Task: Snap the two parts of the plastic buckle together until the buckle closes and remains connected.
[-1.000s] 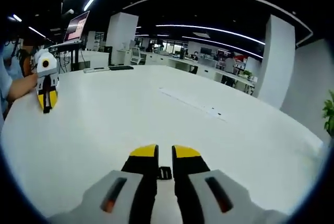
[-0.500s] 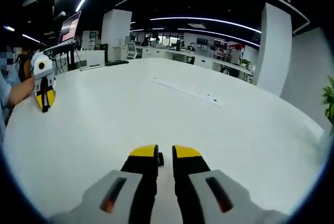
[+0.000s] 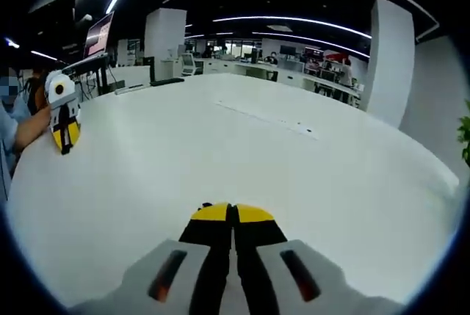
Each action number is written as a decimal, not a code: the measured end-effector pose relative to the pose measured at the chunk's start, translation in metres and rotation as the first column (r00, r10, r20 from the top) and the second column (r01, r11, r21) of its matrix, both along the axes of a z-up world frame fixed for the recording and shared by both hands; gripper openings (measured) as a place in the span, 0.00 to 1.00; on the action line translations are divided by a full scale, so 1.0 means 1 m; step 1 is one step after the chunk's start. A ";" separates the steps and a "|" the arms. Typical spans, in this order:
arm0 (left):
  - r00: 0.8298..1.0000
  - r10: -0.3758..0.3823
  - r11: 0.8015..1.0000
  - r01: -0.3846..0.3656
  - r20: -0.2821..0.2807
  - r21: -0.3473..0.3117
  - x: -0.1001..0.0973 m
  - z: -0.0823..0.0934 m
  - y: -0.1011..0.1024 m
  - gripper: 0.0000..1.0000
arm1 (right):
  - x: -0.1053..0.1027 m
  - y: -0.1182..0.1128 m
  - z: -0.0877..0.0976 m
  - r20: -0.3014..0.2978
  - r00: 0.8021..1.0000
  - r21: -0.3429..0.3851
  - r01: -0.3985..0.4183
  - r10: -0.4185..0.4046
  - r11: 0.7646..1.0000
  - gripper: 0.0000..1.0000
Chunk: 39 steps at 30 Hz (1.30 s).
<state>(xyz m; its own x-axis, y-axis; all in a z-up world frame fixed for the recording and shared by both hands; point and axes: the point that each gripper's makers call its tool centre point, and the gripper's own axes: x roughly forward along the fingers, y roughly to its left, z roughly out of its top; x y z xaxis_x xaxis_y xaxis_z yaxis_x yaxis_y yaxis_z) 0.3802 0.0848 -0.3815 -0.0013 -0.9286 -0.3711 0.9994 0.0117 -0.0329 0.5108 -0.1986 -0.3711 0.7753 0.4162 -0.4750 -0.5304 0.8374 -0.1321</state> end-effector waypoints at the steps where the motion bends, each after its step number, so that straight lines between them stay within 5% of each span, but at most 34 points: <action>1: 1.000 0.000 1.000 0.000 0.000 0.000 0.000 0.000 0.000 0.11 | 0.000 0.000 0.000 -0.002 1.000 0.001 0.000 0.000 1.000 0.02; 14: 1.000 0.014 1.000 -0.014 0.007 0.002 0.003 0.000 -0.001 0.11 | -0.004 0.019 0.001 -0.019 0.999 -0.023 -0.041 0.041 0.999 0.01; 22: 0.999 0.045 0.999 -0.045 0.011 0.003 0.009 0.000 -0.001 0.11 | -0.009 0.042 0.001 -0.009 0.996 -0.097 -0.089 0.088 0.991 0.01; 39: 0.991 0.127 0.992 -0.127 0.031 0.000 0.024 0.000 -0.004 0.11 | -0.018 0.083 0.001 -0.014 0.987 -0.084 -0.160 0.160 0.983 0.01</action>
<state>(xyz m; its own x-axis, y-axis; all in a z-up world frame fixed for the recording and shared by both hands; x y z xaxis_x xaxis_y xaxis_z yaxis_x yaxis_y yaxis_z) 0.4041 0.0811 -0.3815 0.1283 -0.9199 -0.3705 0.9903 0.1389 -0.0018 0.4933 -0.1159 -0.3703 0.6985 0.4928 -0.5189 -0.6579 0.7276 -0.1945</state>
